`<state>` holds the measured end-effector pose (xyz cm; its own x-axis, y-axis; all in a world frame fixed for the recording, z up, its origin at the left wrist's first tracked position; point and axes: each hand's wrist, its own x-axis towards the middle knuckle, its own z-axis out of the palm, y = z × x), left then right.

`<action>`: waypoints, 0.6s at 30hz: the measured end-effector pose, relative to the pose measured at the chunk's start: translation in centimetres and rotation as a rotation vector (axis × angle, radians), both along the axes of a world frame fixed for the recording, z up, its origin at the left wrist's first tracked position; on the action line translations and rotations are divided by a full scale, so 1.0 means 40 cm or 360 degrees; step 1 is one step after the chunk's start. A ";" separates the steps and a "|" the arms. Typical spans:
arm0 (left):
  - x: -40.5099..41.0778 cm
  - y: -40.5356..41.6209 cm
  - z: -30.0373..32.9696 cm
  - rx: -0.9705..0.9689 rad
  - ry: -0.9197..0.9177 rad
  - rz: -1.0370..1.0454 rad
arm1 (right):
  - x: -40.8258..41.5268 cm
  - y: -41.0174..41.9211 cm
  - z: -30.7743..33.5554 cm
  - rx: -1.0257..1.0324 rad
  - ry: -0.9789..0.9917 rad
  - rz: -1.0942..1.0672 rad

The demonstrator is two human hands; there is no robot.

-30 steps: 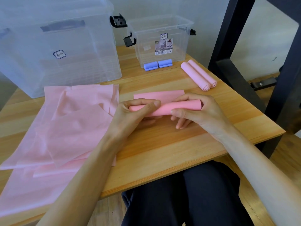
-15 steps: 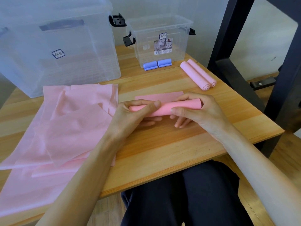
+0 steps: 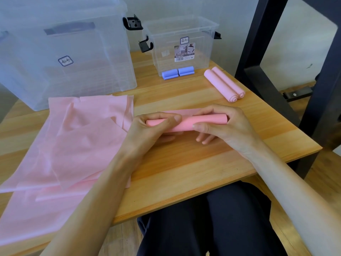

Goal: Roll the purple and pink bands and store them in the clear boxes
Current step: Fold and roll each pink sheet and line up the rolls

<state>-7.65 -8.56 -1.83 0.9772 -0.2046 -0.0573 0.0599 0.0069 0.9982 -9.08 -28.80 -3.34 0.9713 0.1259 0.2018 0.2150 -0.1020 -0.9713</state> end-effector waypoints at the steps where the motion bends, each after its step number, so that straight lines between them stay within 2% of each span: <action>1: 0.001 0.000 -0.001 0.0028 -0.0052 0.0005 | 0.000 -0.001 -0.001 0.0002 0.0007 -0.0002; 6: 0.000 0.004 -0.004 0.0200 -0.0260 -0.0020 | -0.001 -0.002 -0.001 0.0031 0.0072 -0.0011; 11: 0.004 0.000 -0.004 -0.0016 0.0039 0.0031 | 0.002 0.001 -0.001 0.0015 0.0028 0.0020; 13: 0.005 0.001 -0.004 -0.0015 0.0066 0.0018 | 0.001 0.002 -0.002 -0.0003 0.0007 0.0020; 18: 0.001 0.003 -0.004 0.0097 -0.0178 0.0030 | 0.002 -0.005 -0.003 -0.0007 0.0050 0.0026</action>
<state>-7.61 -8.44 -1.97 0.9818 -0.1853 0.0407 -0.0516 -0.0542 0.9972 -9.02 -28.98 -3.46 0.9749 0.1426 0.1707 0.1861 -0.1027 -0.9771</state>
